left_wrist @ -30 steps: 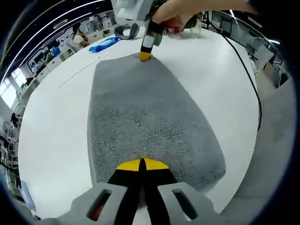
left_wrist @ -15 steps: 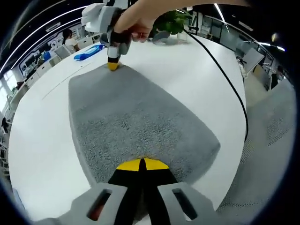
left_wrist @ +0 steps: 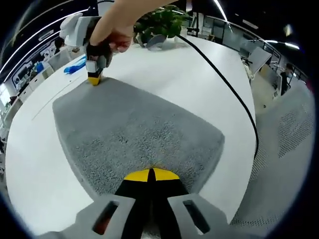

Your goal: Fold the towel on the table until its edges align and the towel forms a compact rectangular stack.

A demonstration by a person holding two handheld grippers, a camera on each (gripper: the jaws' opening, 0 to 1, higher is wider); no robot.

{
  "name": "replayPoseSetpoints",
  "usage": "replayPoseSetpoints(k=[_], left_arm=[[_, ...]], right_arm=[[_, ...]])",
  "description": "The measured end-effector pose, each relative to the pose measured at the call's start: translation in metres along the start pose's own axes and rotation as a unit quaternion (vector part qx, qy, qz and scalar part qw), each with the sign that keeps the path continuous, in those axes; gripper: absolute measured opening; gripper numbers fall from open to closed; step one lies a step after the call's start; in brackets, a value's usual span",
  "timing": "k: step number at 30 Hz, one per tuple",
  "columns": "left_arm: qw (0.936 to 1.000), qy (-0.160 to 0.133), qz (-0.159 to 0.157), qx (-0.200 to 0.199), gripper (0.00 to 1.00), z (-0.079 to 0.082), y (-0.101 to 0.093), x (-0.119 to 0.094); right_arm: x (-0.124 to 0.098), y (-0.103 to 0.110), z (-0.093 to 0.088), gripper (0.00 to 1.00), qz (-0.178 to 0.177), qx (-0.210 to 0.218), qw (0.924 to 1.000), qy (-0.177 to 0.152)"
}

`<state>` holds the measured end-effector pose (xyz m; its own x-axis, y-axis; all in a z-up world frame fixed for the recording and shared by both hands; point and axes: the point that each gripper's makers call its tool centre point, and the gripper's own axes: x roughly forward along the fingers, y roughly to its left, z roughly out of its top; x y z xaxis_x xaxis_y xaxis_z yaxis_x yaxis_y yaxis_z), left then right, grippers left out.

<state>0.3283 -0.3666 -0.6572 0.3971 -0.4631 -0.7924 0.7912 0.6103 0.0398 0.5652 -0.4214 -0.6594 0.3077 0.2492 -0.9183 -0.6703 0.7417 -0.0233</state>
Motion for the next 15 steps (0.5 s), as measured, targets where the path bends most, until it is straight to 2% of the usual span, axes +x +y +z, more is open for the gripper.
replayPoseSetpoints(k=[8,11,13,15], left_arm=[[1.0,0.002,0.006,-0.002,0.0,0.0008,0.0001,0.0008],[0.9999,0.006,0.009,-0.007,0.0,0.0011,0.0003,0.001],[0.9999,0.008,0.009,-0.007,0.0,0.0008,0.0003,0.0008],[0.9999,0.004,0.009,-0.007,0.0,0.0005,0.0002,0.0005]], right_arm=[[0.003,-0.0042,0.0027,0.0,-0.015,-0.001,0.9998,-0.01],[0.0024,-0.0031,0.0032,0.0,-0.033,-0.032,0.9989,-0.011],[0.0017,-0.0019,0.0025,0.0,-0.04,-0.038,0.9984,-0.016],[-0.0017,-0.001,0.0013,0.0,-0.044,-0.01,0.9988,-0.019]])
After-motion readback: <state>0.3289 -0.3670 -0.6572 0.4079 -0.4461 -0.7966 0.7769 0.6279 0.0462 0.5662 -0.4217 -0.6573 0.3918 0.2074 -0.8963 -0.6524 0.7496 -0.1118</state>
